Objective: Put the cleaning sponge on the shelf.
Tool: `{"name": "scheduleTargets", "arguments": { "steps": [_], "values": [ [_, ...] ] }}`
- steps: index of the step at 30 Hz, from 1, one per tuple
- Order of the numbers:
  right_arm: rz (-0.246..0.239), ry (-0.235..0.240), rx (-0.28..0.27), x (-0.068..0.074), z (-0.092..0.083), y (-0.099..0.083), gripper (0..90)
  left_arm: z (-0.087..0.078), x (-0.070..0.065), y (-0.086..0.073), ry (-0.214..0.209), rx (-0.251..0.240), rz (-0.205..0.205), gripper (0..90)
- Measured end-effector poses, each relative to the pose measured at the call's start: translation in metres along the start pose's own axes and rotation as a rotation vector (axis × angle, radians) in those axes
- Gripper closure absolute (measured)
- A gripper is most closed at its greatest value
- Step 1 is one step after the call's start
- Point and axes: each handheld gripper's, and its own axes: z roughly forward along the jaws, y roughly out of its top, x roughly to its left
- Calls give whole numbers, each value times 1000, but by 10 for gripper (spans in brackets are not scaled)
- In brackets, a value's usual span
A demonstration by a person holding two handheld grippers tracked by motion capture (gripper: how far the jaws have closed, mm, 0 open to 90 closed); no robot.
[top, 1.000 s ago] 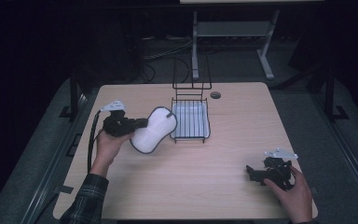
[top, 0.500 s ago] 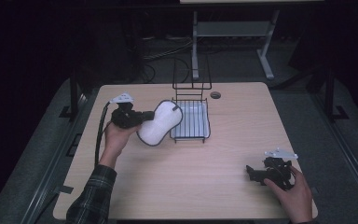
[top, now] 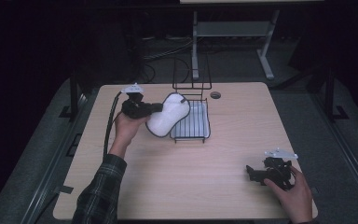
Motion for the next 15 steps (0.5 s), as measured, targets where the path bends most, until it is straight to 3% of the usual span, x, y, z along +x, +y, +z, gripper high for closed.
{"name": "scheduleTargets", "arguments": {
  "steps": [8,15],
  "values": [
    [0,0,0,0,0,0,0,20,0,12,-7,1,15,852],
    [0,0,0,0,0,0,0,36,3,19,-15,1,-7,851]
  ]
}}
